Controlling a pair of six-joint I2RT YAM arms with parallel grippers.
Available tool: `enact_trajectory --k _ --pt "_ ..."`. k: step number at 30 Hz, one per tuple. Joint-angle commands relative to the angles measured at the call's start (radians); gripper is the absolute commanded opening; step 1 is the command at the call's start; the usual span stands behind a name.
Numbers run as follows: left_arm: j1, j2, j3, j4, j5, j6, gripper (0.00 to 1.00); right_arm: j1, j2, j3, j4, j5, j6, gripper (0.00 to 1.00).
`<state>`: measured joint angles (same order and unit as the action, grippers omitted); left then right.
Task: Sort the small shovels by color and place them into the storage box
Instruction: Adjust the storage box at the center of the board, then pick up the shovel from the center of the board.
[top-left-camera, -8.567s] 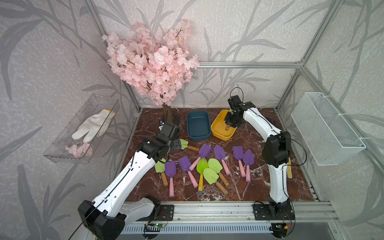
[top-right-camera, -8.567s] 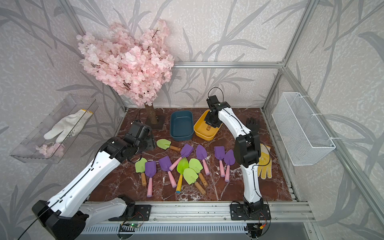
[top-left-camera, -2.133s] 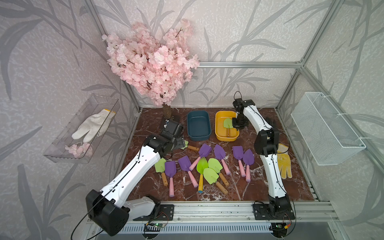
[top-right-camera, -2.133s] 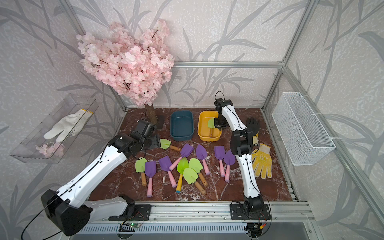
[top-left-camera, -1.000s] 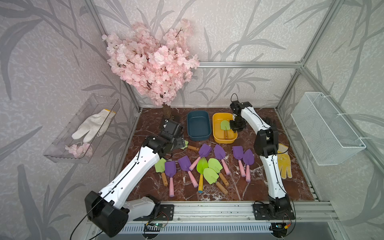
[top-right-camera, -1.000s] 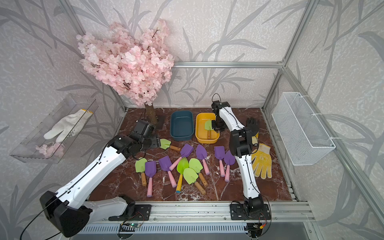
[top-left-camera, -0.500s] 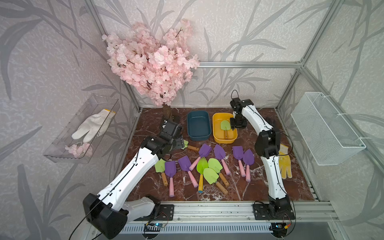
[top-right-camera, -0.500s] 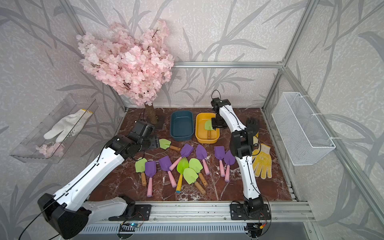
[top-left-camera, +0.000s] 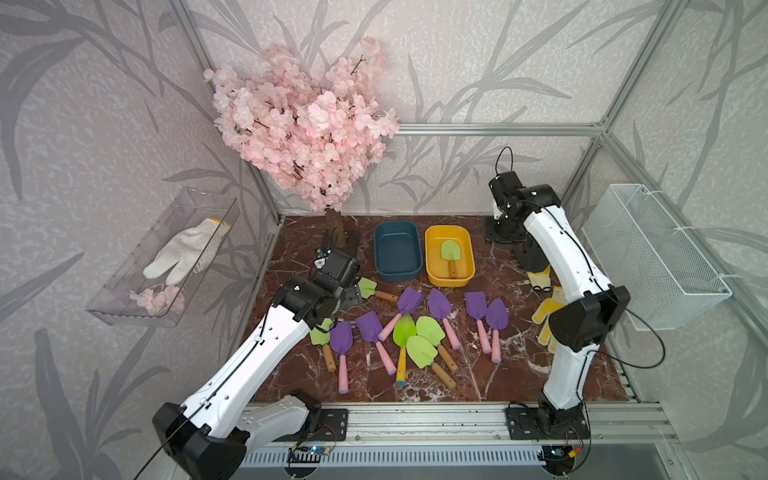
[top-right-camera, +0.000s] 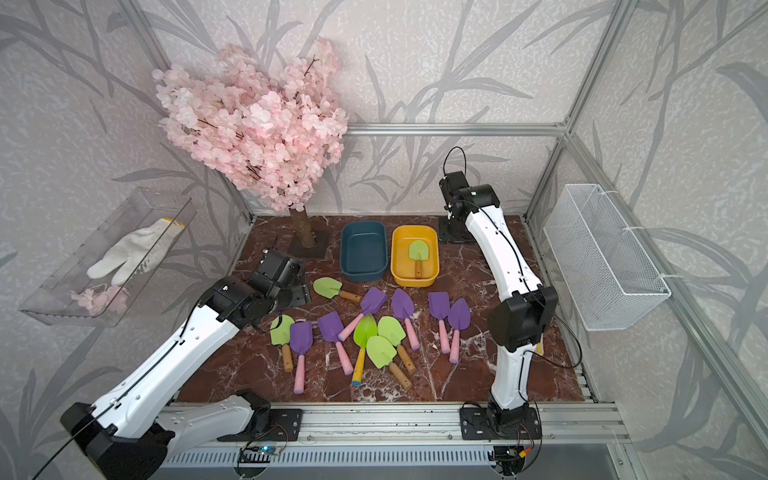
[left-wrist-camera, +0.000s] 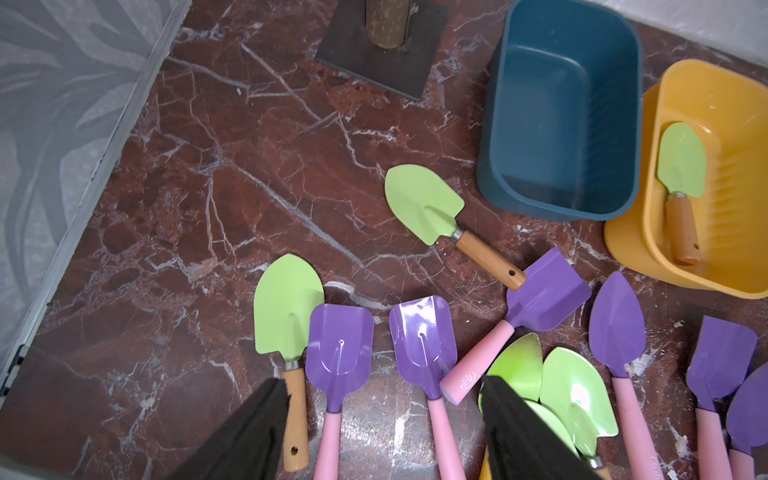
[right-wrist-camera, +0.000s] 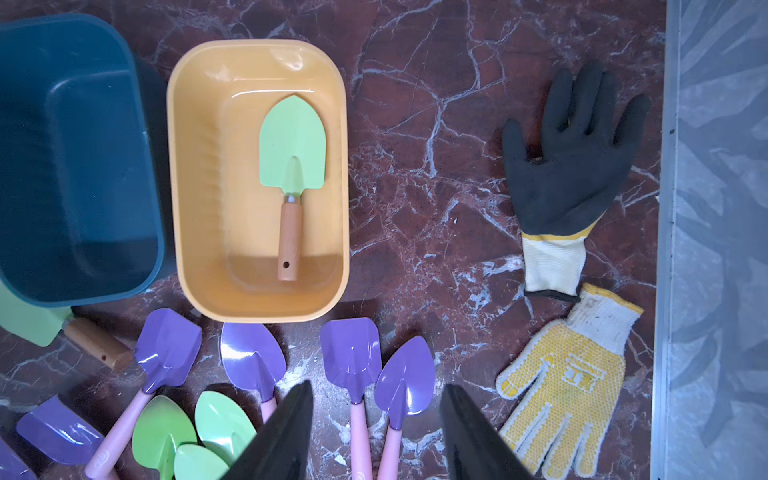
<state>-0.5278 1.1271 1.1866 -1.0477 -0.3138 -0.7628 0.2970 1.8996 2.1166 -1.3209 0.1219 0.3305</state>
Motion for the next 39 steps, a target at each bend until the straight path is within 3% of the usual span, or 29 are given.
enact_trajectory --k 1,6,11,25,39 --pt "-0.02 0.001 -0.031 -0.067 -0.016 -0.071 0.76 0.012 -0.085 -0.118 0.037 -0.014 0.03 0.54" --pt "-0.044 0.038 -0.067 -0.09 -0.013 -0.147 0.76 0.022 -0.209 -0.29 0.096 -0.059 0.052 0.54" --pt "-0.066 0.036 -0.155 -0.089 -0.039 -0.309 0.76 0.031 -0.272 -0.39 0.121 -0.077 0.075 0.55" --pt "-0.076 0.011 -0.309 -0.051 0.079 -0.418 0.76 0.044 -0.278 -0.459 0.155 -0.096 0.067 0.55" --pt "-0.352 0.084 -0.349 -0.043 0.151 -0.576 0.72 0.044 -0.251 -0.47 0.152 -0.11 0.045 0.55"
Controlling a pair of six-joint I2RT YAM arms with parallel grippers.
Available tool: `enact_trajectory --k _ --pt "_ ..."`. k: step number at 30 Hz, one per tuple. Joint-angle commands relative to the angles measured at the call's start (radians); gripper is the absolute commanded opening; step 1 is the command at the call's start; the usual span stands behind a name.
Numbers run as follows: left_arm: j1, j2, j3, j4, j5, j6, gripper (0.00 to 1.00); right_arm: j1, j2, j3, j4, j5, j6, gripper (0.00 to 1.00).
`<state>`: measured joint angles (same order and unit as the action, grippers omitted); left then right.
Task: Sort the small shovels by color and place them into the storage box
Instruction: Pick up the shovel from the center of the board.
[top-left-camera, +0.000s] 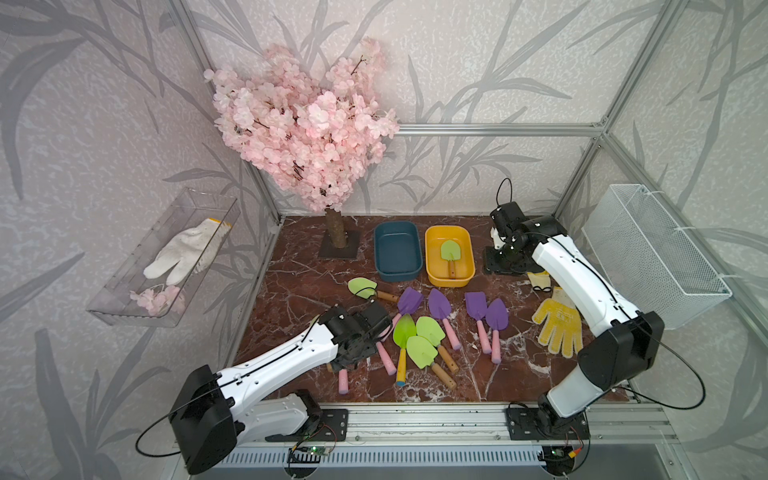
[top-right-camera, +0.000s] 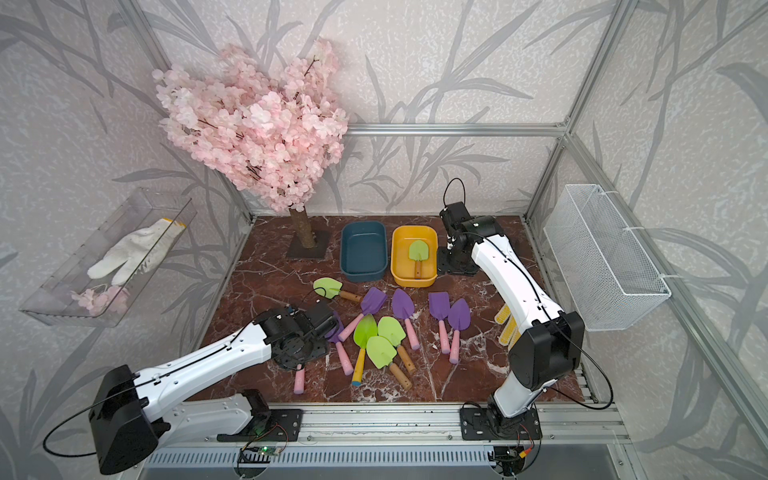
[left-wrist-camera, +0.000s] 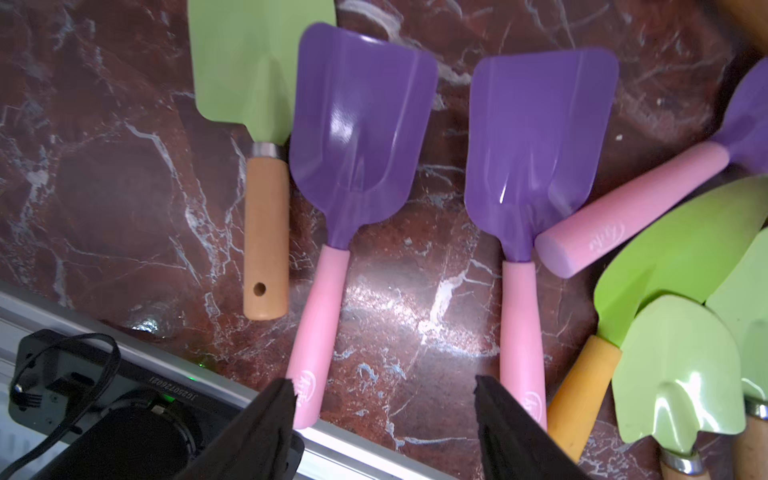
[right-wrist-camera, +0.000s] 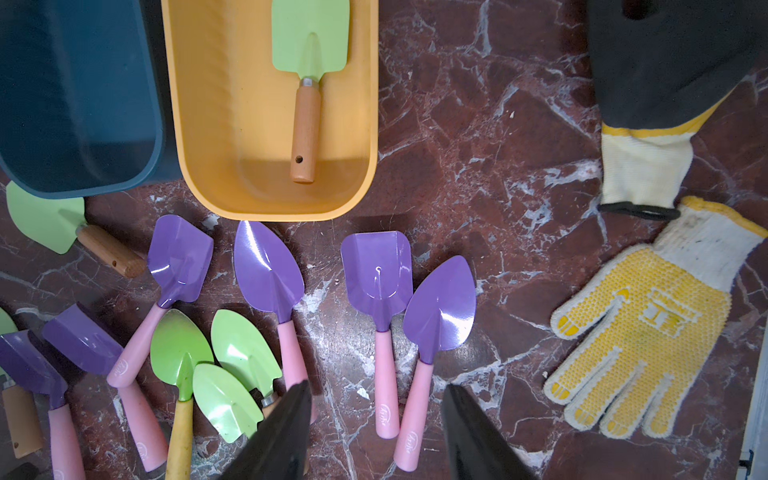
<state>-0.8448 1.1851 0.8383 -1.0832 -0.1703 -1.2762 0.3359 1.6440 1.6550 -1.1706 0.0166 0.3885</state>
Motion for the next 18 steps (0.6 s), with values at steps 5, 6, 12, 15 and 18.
enact_trajectory --k 5,6,12,15,18 --pt "-0.087 0.031 -0.01 -0.048 0.006 -0.111 0.72 0.004 -0.017 -0.032 0.012 -0.011 -0.01 0.55" --pt "-0.092 0.024 -0.01 -0.063 0.003 -0.117 0.72 0.004 -0.02 -0.037 0.015 -0.011 -0.01 0.55" --pt "-0.154 -0.035 -0.035 -0.145 0.0 -0.208 0.78 0.005 -0.021 -0.05 0.02 -0.015 -0.01 0.55" --pt "-0.177 -0.075 -0.097 -0.132 0.016 -0.259 0.8 0.005 -0.026 -0.062 0.027 -0.017 -0.007 0.55" --pt "-0.178 -0.135 -0.165 -0.102 0.032 -0.294 0.79 0.005 -0.029 -0.07 0.031 -0.02 -0.006 0.55"
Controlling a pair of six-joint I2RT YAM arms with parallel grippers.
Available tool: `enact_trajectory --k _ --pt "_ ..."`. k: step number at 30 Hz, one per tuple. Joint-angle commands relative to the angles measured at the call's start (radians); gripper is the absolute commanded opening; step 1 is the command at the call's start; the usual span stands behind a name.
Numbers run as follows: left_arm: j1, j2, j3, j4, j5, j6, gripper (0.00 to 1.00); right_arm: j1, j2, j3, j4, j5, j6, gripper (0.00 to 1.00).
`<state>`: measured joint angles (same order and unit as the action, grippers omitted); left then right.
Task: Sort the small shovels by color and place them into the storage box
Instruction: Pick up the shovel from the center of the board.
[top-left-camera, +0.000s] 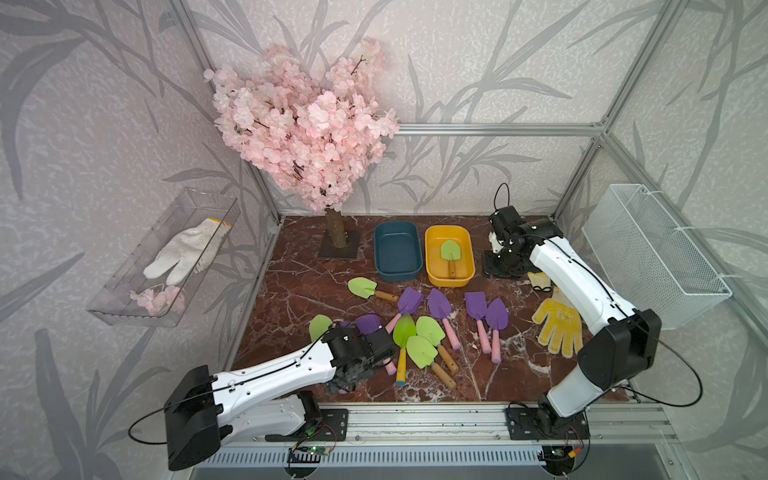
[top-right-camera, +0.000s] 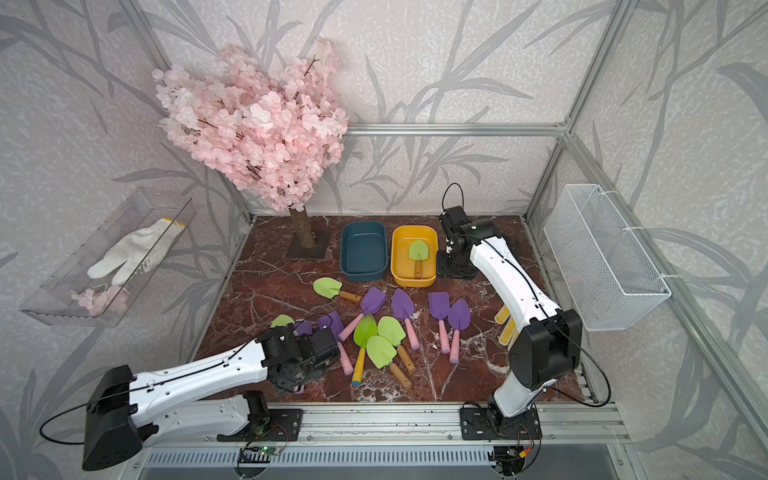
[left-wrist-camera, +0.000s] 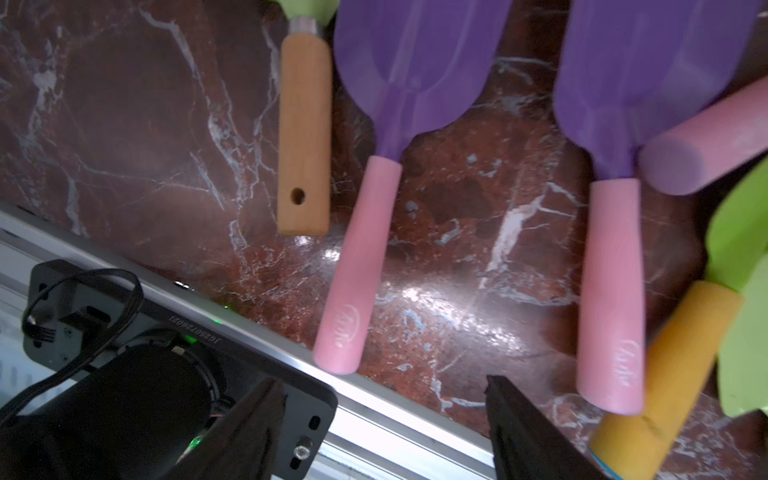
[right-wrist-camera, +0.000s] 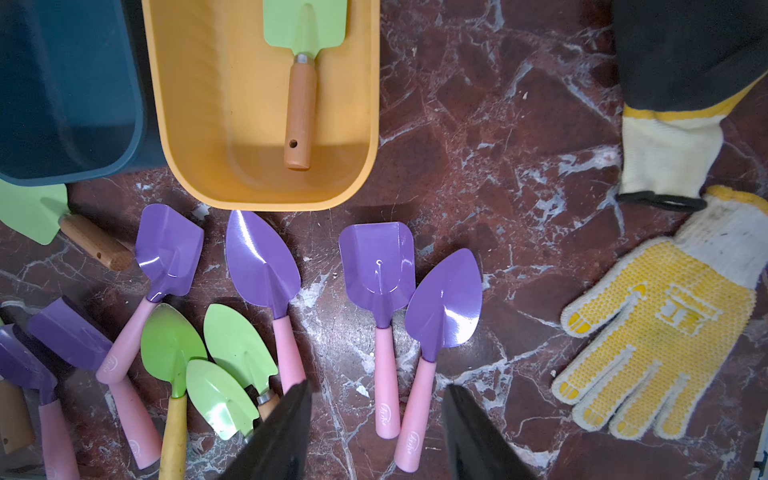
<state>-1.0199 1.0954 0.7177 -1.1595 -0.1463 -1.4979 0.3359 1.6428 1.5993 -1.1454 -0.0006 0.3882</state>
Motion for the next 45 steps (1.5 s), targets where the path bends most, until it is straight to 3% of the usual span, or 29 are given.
enact_trajectory --k 1,10,19,45 --pt "-0.001 -0.069 -0.059 -0.025 0.008 -0.083 0.79 0.005 -0.028 -0.016 0.005 -0.002 -0.006 0.55" --pt "0.014 -0.121 -0.117 0.012 0.002 -0.065 0.72 0.005 -0.023 -0.015 0.003 -0.002 -0.008 0.55" --pt "0.108 -0.128 -0.167 0.078 0.056 0.045 0.55 0.005 -0.017 -0.017 0.004 -0.001 0.0 0.55" --pt "0.226 -0.014 -0.155 0.157 0.149 0.279 0.54 0.006 0.003 -0.021 0.015 0.0 0.022 0.55"
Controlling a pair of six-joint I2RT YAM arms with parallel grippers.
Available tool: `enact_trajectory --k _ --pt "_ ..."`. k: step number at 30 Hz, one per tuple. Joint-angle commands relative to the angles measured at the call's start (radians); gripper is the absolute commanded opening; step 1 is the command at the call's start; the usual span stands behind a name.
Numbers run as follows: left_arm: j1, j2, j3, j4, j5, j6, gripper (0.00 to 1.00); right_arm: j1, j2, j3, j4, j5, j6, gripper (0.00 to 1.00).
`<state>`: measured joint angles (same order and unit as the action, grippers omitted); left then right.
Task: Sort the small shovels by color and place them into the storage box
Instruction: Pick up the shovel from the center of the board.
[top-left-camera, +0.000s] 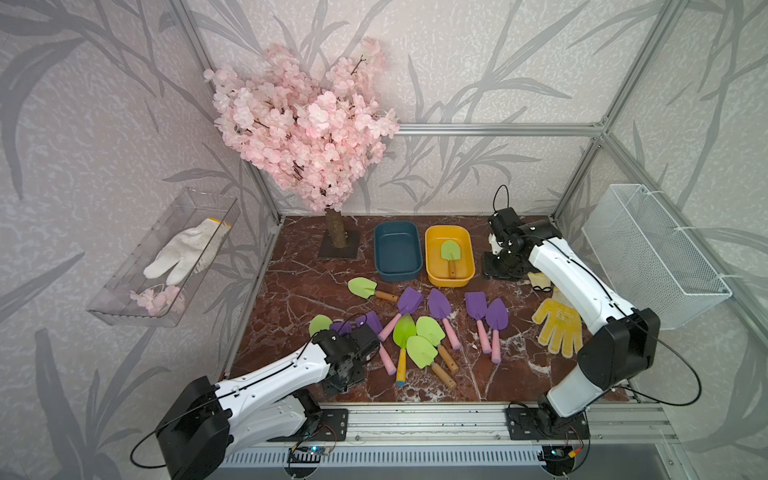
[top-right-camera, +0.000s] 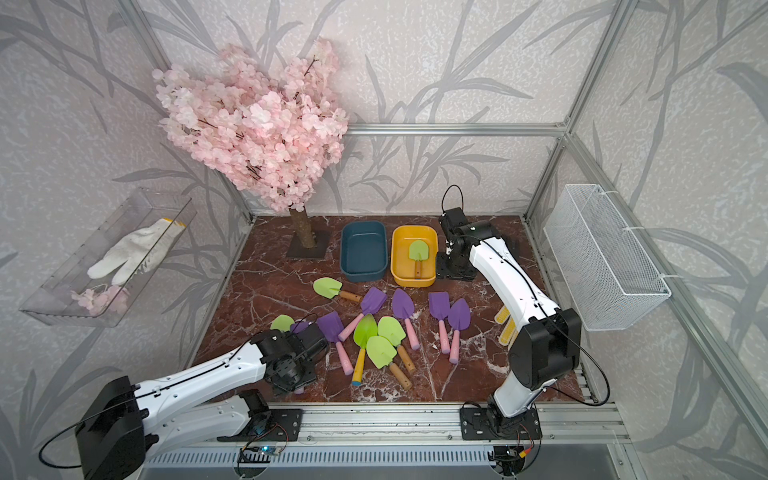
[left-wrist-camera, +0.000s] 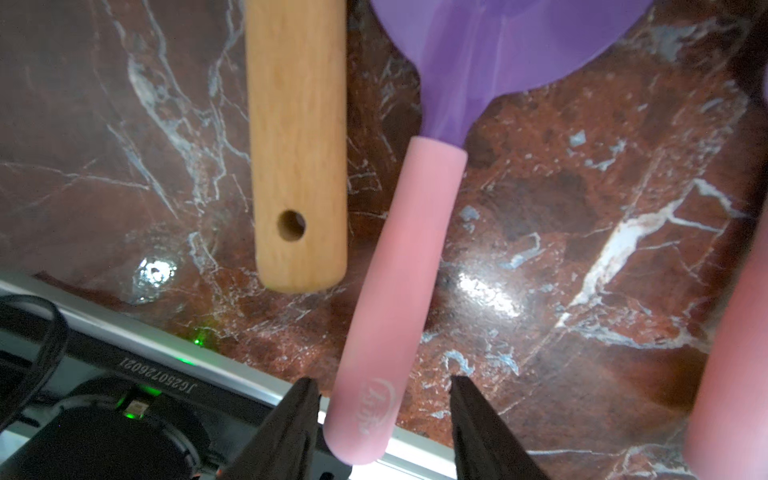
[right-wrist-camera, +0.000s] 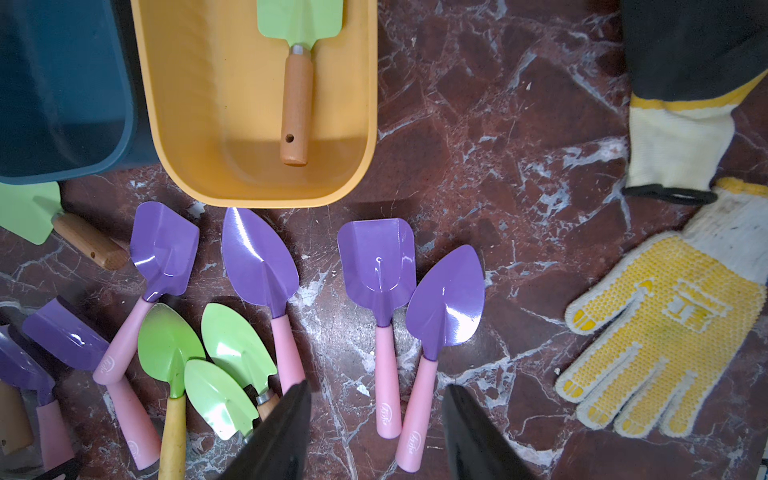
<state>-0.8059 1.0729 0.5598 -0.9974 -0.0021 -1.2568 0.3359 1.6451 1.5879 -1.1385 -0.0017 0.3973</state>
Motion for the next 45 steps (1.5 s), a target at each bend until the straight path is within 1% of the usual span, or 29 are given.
enact_trajectory --k 1,11,22,31,38,45 --pt "0.017 0.013 0.005 -0.004 0.006 0.044 0.54 0.006 0.002 -0.009 0.007 0.001 0.012 0.56" --pt "0.037 0.025 0.006 0.008 0.011 0.08 0.52 0.006 0.015 -0.012 0.013 0.002 0.012 0.56" --pt "0.066 0.055 0.009 0.022 0.04 0.129 0.49 0.015 0.039 0.01 0.014 -0.003 0.017 0.56" --pt "0.074 0.08 0.024 0.011 0.032 0.149 0.45 0.02 0.051 0.015 0.017 -0.006 0.018 0.56" --pt "0.076 0.131 0.054 -0.011 0.035 0.182 0.43 0.021 0.055 0.017 0.021 -0.005 0.018 0.56" --pt "0.076 0.125 0.052 -0.006 0.039 0.189 0.42 0.023 0.056 0.011 0.021 -0.009 0.02 0.56"
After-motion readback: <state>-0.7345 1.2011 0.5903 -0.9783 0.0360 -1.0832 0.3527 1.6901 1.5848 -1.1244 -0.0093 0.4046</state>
